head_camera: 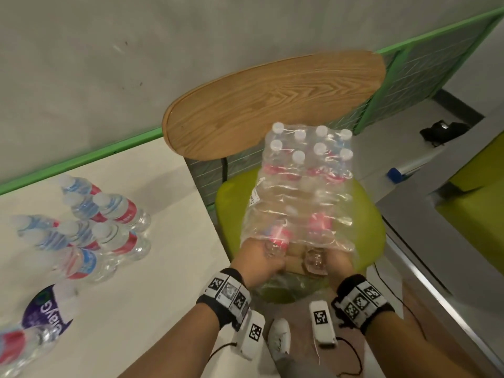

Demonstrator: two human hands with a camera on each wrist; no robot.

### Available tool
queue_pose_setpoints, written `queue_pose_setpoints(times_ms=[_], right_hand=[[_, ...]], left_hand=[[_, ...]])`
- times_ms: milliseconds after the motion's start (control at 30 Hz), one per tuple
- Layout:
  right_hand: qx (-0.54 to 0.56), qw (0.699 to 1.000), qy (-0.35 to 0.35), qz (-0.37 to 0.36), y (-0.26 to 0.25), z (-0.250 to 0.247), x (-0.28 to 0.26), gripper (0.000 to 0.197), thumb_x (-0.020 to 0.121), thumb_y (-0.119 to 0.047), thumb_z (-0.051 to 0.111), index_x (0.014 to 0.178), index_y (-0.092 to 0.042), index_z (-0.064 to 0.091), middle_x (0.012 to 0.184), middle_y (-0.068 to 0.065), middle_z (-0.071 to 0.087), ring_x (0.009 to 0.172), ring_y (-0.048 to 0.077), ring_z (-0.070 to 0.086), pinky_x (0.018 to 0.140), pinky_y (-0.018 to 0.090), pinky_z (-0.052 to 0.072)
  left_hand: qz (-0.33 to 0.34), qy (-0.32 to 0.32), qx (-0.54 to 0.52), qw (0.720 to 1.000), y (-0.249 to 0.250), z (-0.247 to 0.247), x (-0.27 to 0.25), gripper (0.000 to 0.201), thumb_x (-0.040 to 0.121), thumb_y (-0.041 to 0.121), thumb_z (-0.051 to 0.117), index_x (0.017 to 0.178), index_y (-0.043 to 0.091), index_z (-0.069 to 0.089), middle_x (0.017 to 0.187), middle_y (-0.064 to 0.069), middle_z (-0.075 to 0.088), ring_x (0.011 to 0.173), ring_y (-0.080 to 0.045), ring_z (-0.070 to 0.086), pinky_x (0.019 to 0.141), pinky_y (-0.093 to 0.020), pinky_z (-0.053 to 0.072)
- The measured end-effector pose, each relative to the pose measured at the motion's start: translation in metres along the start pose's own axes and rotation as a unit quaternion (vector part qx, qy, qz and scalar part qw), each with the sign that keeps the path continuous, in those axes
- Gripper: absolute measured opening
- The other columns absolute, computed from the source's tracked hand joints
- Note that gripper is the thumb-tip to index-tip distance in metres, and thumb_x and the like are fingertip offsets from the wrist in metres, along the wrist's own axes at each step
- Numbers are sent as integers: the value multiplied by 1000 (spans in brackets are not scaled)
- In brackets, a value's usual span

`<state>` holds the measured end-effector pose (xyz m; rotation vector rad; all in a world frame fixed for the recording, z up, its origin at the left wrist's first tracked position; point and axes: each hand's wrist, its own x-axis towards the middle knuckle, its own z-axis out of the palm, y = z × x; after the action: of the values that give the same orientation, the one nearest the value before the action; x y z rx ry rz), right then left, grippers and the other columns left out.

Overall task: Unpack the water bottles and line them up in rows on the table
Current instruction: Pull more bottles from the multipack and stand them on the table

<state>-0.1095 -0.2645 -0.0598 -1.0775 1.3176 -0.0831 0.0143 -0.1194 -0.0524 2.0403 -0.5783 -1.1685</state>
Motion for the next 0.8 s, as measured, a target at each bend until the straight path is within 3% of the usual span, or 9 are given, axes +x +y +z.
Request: queue_pose_setpoints(times_ms=[67,100,167,267,367,500,600,700,800], right_hand=[[48,997,-48,-26,5,5,-18,11,84,-13,69,89,-5,65,88,25,63,56,24,58,54,31,49],[78,993,-80,-40,12,8,-24,22,77,-14,74,94,-6,63,82,23,62,53,25,58,55,33,49],[73,987,-126,-68,17,15,-47,34,77,-10,75,104,-11,53,79,22,62,53,27,59,52,36,51],[-21,980,-179,-79,35,22,-73,40,82,-15,75,111,-12,48,82,21,65,55,26,59,50,35,50],[-197,952,-191,-136,55,43,-100,39,76,-28,81,108,-21,60,90,4,73,71,25,71,65,40,58],[-322,897,-234,-191,75,92,-136,37,72,-27,83,104,-24,65,93,-3,73,78,10,70,74,27,58],[-405,847,-259,-228,86,140,-160,34,67,-35,85,95,-24,69,83,-6,72,69,2,62,64,14,48],[-458,801,-280,-264,99,189,-180,39,62,-50,82,92,-31,68,80,-9,69,69,6,59,63,15,45],[-468,781,-298,-286,112,234,-194,47,57,-56,82,95,-32,67,83,-15,69,71,1,61,65,16,49]], left_hand=[[20,-13,-11,1000,-9,-11,-30,53,71,28,76,115,24,48,87,-1,67,64,-12,65,48,-25,50],[19,-15,-13,1000,-18,-16,-45,57,69,32,76,116,26,45,90,0,66,68,-14,66,51,-25,51],[13,-19,-15,1000,-39,-29,-74,53,70,36,77,113,27,47,91,-1,67,70,-17,67,58,-29,54],[-12,-6,-13,1000,-83,-55,-114,62,68,44,82,116,34,44,92,4,70,72,-9,69,58,-21,52],[-37,35,-31,998,-128,-82,-159,60,63,45,86,109,35,49,87,5,71,65,-6,68,58,-20,50],[-38,128,-86,987,-193,-111,-221,58,62,34,89,108,32,55,96,7,70,80,-5,68,71,-22,54],[-51,224,-115,966,-243,-127,-260,64,56,34,93,110,36,58,107,11,61,95,-2,62,83,-24,51],[-72,315,-141,936,-285,-140,-289,61,59,25,93,109,34,59,109,9,65,98,-4,63,88,-24,49],[-99,390,-157,902,-310,-153,-310,62,61,24,91,114,31,59,110,10,65,97,-11,63,82,-24,49]])
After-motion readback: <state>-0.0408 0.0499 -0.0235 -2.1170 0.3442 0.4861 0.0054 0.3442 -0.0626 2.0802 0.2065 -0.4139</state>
